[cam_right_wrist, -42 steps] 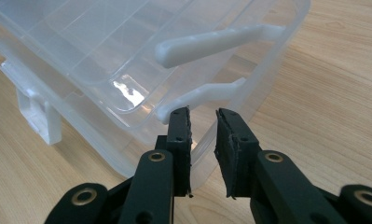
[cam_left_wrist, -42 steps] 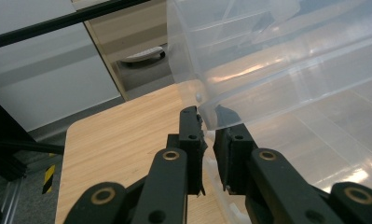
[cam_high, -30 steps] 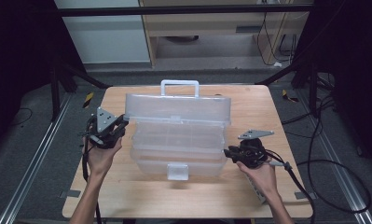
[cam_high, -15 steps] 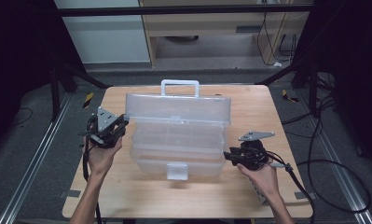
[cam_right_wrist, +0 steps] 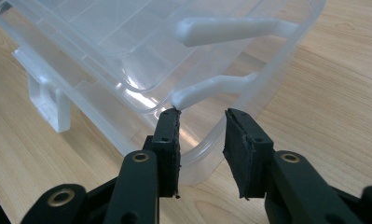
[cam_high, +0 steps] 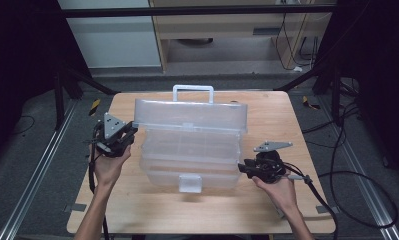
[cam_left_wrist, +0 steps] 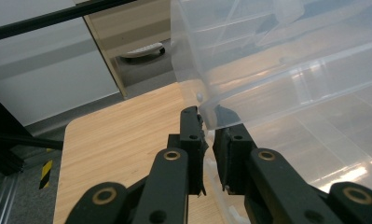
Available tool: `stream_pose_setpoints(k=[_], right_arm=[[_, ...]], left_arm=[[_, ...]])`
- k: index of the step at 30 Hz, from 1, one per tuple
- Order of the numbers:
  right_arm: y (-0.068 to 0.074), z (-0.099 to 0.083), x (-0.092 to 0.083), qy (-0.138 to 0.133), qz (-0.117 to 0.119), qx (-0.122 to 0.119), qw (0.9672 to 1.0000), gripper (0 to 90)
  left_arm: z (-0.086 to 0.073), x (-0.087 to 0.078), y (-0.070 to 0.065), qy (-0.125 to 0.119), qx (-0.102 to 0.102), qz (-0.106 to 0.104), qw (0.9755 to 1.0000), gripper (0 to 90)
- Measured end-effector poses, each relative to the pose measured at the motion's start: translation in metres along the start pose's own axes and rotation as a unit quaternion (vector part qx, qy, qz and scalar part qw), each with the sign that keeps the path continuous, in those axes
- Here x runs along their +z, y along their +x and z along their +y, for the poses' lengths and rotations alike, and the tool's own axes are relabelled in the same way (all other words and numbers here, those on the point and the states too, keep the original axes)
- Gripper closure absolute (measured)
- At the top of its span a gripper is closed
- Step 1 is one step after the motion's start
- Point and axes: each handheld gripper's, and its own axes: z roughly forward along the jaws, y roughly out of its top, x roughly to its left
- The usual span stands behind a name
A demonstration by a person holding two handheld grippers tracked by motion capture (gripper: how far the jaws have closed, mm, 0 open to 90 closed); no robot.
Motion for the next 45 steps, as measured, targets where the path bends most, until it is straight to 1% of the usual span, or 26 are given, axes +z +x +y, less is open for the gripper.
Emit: stream_pose_setpoints(k=[2, 3, 5, 8, 15, 19, 24, 29, 33, 37, 45], right_arm=[[0.000, 0.000, 0.000, -0.002, 0.001, -0.002, 1.0000, 68.1], [0.000, 0.000, 0.001, -0.005, -0.001, -0.005, 1.0000, 68.1], [0.000, 0.000, 0.001, -0.001, -0.001, -0.002, 1.0000, 68.2], [0.000, -0.001, 0.002, -0.004, -0.003, -0.007, 1.0000, 68.4], [0.000, 0.000, 0.001, -0.003, -0.003, -0.004, 1.0000, 68.4], [0.001, 0.000, 0.004, -0.007, -0.014, -0.007, 0.9999, 68.4], [0.000, 0.000, 0.004, -0.005, -0.015, 0.000, 0.9999, 68.1], [0.000, 0.000, 0.005, -0.006, -0.031, 0.008, 0.9995, 61.2], [0.000, 0.000, 0.007, -0.003, -0.032, 0.023, 0.9992, 61.9], [0.001, 0.000, 0.009, -0.003, -0.029, 0.023, 0.9993, 65.1], [0.001, 0.000, 0.009, -0.005, -0.029, 0.018, 0.9994, 65.6]], left_arm=[[0.002, 0.001, 0.000, 0.000, 0.001, 0.002, 1.0000, 81.4], [0.003, 0.001, 0.001, 0.001, 0.002, 0.003, 1.0000, 81.5], [0.004, 0.002, 0.002, 0.002, 0.002, 0.002, 1.0000, 81.6], [0.007, 0.004, 0.002, 0.002, 0.002, 0.004, 1.0000, 81.8], [0.013, 0.007, 0.004, -0.001, 0.005, 0.008, 1.0000, 82.4], [0.016, 0.009, 0.005, -0.004, 0.004, 0.009, 0.9999, 82.7], [0.018, 0.010, 0.005, -0.005, 0.005, 0.011, 0.9999, 82.9], [0.018, 0.011, 0.006, -0.006, 0.004, 0.011, 0.9999, 83.0], [0.020, 0.012, 0.006, -0.007, 0.005, 0.013, 0.9999, 83.2], [0.022, 0.014, 0.006, -0.007, 0.007, 0.015, 0.9998, 83.4], [0.026, 0.018, 0.008, -0.011, 0.005, 0.018, 0.9998, 83.8]])
